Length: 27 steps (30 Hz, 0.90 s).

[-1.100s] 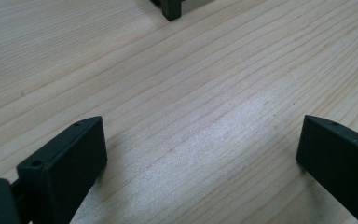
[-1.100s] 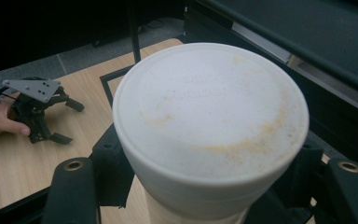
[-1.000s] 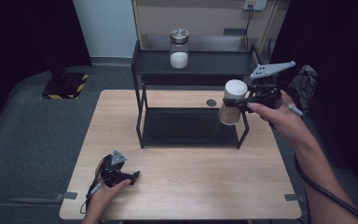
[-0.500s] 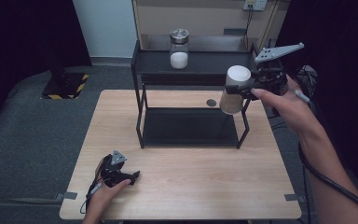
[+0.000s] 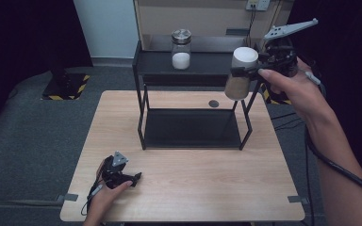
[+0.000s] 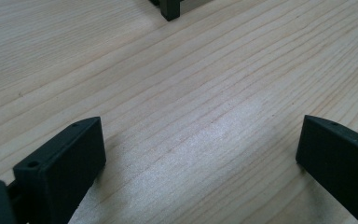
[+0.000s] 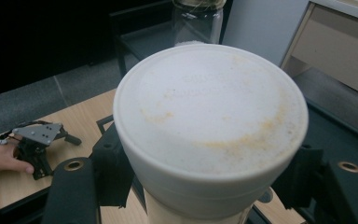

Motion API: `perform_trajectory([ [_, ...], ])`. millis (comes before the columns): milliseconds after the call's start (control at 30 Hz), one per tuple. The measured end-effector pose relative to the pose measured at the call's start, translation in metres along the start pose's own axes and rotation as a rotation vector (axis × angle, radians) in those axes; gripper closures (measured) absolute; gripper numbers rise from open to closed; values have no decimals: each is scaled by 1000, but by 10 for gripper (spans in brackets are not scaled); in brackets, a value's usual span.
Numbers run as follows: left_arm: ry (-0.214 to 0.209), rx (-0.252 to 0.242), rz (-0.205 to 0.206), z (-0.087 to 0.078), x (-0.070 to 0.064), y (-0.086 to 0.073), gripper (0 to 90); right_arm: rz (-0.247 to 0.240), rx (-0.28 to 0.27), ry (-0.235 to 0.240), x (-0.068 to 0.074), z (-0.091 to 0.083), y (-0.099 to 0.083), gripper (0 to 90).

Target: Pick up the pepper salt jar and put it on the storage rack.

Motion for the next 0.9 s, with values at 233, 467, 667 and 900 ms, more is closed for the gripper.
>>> perform_trajectory([
  [233,0,1,-1,0,0,0,1,9,-14,-4,-7,2,10,346],
  [467,0,3,1,0,0,0,0,13,-27,-6,-12,4,20,347],
  [667,0,4,1,0,0,0,0,19,-39,-15,-17,7,27,347],
  [900,0,4,4,0,0,1,0,26,-42,-37,-21,11,34,347],
])
Point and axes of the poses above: each handheld gripper's, and its own axes: z roughly forward along the jaws, y roughly out of its top, x roughly to its left, the point moved 7 cm from there along z, roughly forward along the jaws, and after that the axes turned 5 degrees about z, right-handed, at the moved point
